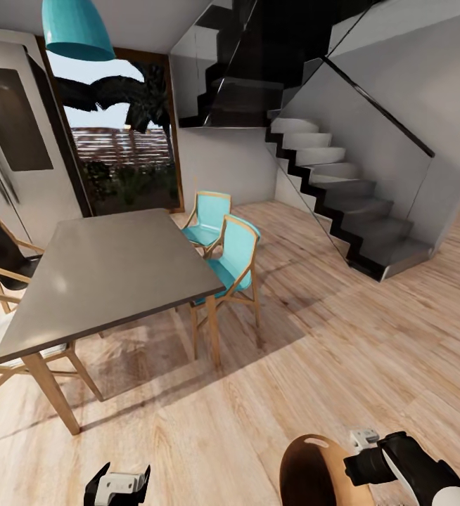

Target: Put the three can of soda from the living room inside the tash can in the kitchen.

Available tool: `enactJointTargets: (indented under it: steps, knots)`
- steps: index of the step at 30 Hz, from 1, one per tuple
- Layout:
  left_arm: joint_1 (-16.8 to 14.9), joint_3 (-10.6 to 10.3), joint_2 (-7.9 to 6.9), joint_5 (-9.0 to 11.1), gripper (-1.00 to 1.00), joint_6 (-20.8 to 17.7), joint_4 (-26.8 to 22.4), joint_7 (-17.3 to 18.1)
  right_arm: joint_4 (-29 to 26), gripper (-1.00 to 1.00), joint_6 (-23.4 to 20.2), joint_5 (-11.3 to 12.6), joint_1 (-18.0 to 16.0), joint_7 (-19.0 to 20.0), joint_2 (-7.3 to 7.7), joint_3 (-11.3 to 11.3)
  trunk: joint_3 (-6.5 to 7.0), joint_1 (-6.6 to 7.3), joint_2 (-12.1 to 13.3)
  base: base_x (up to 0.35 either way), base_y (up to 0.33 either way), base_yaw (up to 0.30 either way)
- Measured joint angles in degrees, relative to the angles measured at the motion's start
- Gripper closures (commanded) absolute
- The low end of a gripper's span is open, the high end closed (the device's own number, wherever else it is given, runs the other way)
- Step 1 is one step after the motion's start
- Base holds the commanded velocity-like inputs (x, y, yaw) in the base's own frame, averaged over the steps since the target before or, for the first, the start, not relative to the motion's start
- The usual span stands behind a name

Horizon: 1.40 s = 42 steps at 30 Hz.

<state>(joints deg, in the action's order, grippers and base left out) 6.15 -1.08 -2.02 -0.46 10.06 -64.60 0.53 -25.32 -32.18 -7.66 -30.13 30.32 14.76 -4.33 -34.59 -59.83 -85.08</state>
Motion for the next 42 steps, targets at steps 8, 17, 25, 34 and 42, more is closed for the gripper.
enactJointTargets:
  steps: [8,17,25,34,42]
  knots:
    - [0.00,-0.05,0.00,-0.07,-1.00,0.02,0.08,0.00,-0.01,1.00,0.02,0.13,-0.01,0.05,0.05,0.05,-0.03,0.00,0.00,-0.062,0.003,-0.234]
    - [0.00,-0.08,0.00,-0.07,-1.00,-0.04,0.16,0.15,0.00,1.00,0.04,0.02,0.00,0.12,0.08,0.02,-0.03,0.00,0.00,-0.215,0.164,-0.250]
    - [0.00,-0.12,0.00,-0.15,-1.00,-0.04,0.17,0.18,0.01,1.00,0.02,0.13,0.00,0.21,0.01,0.02,-0.03,0.00,0.00,-0.264,0.210,-0.251]
    - [0.00,-0.13,0.00,-0.12,-1.00,-0.05,0.17,0.18,0.01,1.00,0.02,0.12,0.00,0.23,-0.07,0.02,-0.03,0.00,0.00,-0.269,0.209,-0.251]
    - [0.00,-0.10,0.00,-0.08,-1.00,-0.05,0.10,0.18,0.01,1.00,0.02,0.13,0.00,0.20,-0.07,0.02,-0.03,0.00,0.00,-0.270,0.209,-0.251]
